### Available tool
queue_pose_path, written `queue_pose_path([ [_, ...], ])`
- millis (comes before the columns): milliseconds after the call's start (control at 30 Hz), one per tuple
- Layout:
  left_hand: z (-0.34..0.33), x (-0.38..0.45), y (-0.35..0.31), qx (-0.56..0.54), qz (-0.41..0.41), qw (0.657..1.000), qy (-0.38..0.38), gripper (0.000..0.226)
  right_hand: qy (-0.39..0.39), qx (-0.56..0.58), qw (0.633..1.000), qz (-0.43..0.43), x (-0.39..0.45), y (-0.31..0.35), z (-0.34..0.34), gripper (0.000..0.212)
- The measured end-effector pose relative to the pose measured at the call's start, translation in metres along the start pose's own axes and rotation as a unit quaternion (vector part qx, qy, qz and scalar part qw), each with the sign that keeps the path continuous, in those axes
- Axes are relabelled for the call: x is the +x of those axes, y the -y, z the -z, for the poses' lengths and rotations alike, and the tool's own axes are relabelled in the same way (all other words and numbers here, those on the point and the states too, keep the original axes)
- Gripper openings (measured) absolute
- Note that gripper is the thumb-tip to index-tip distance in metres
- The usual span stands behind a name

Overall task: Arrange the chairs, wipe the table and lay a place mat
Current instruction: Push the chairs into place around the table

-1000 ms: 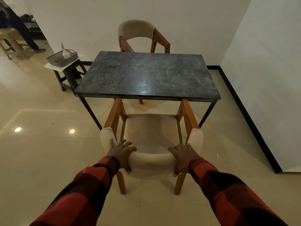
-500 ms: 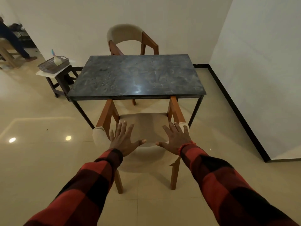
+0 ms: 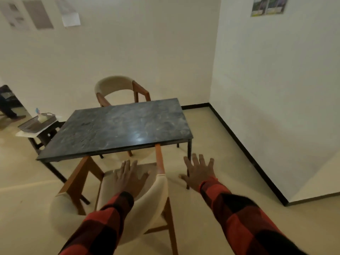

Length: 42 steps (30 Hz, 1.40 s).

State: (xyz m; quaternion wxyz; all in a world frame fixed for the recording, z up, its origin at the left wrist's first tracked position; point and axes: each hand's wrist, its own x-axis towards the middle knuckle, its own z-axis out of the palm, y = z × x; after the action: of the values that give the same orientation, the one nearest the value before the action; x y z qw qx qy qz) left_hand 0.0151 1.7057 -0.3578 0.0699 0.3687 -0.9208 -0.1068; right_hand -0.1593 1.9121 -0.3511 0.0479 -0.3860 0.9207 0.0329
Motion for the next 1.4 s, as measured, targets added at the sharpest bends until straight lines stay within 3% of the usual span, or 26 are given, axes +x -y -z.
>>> queue_pose_path([
  [233, -0.023, 0.06, -0.142, -0.031, -0.076, 0.996, -0.034, 0.078, -0.078, -0.008, 0.997, -0.012, 0.038, -0.132, 0.035, 0.082],
  [467, -0.071, 0.149, -0.223, -0.04, -0.063, 0.996, -0.054, 0.081, -0.044, 0.063, 0.997, -0.028, 0.132, -0.213, 0.035, 0.083],
  [800, -0.095, 0.319, -0.338, -0.034, -0.012, 0.999, -0.039, 0.079, -0.048, 0.02, 0.999, 0.004, 0.299, -0.355, 0.061, 0.083],
  [1400, -0.129, 0.601, -0.387, -0.022, 0.211, 0.975, -0.066, 0.08, -0.03, -0.014, 0.978, 0.204, 0.71, -0.398, 0.097, 0.082],
])
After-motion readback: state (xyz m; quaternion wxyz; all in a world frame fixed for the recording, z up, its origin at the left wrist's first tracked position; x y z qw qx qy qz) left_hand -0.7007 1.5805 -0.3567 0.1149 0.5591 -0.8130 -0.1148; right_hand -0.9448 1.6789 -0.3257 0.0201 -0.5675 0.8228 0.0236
